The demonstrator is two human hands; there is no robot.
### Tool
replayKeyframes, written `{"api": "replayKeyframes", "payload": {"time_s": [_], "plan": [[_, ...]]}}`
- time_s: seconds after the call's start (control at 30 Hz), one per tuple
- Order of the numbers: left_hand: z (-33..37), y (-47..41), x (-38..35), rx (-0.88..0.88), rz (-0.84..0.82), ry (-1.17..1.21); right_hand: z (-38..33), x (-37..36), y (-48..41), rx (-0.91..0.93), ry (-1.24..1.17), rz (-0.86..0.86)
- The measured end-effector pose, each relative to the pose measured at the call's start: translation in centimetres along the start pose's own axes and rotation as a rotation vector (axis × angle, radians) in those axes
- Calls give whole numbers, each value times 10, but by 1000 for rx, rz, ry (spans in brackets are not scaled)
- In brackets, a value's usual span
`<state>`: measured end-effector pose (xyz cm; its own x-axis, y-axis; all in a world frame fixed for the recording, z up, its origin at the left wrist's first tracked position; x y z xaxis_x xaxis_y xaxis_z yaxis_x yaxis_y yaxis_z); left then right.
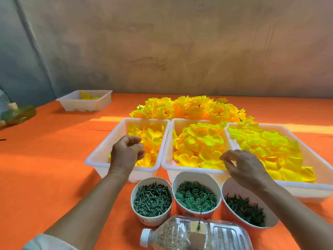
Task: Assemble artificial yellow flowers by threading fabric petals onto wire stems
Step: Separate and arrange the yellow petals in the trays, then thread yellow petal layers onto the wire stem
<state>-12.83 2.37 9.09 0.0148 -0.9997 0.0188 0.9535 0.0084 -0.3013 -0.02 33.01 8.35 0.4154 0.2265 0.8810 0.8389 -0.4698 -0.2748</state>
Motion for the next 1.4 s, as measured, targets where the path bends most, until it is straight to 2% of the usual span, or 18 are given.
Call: {"api": "replayKeyframes", "payload": {"time_s": [0.13, 0.33, 0.43, 0.7, 0.87, 1.2, 1.4], "plan": [[3, 18, 5, -125, -162, -179, 3, -3, -1, -47, -4, -1], [-10, 52, 6, -170, -491, -520, 3, -8, -2, -72, -13, 0], [-15, 63, 6, -226, -599, -713, 2, -9, -2, -66, -2, 6], [-16, 73, -10, -285, -817, -826, 4, -11, -4, -67, 12, 15], [-17, 79, -19, -367, -873, -927, 3, -12, -4, -62, 30, 14], [-20, 78, -21, -218, -844, -923, 4, -12, -4, -50, 42, 53], [-18, 79, -22, -199, -952, -989, 4, -12, -5, -40, 48, 68]]}}
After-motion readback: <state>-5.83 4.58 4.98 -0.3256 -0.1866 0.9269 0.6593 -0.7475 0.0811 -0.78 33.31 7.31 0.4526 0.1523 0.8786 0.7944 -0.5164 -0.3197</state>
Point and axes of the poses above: each hand's wrist, its own y-axis away from the middle knuckle, its own x-axis out of the back of the hand, z = x × y, the point moved 5 cm from there along -y, towards the middle knuckle, and after that the axes turned 11 degrees about -x, right-handed, at the moved point
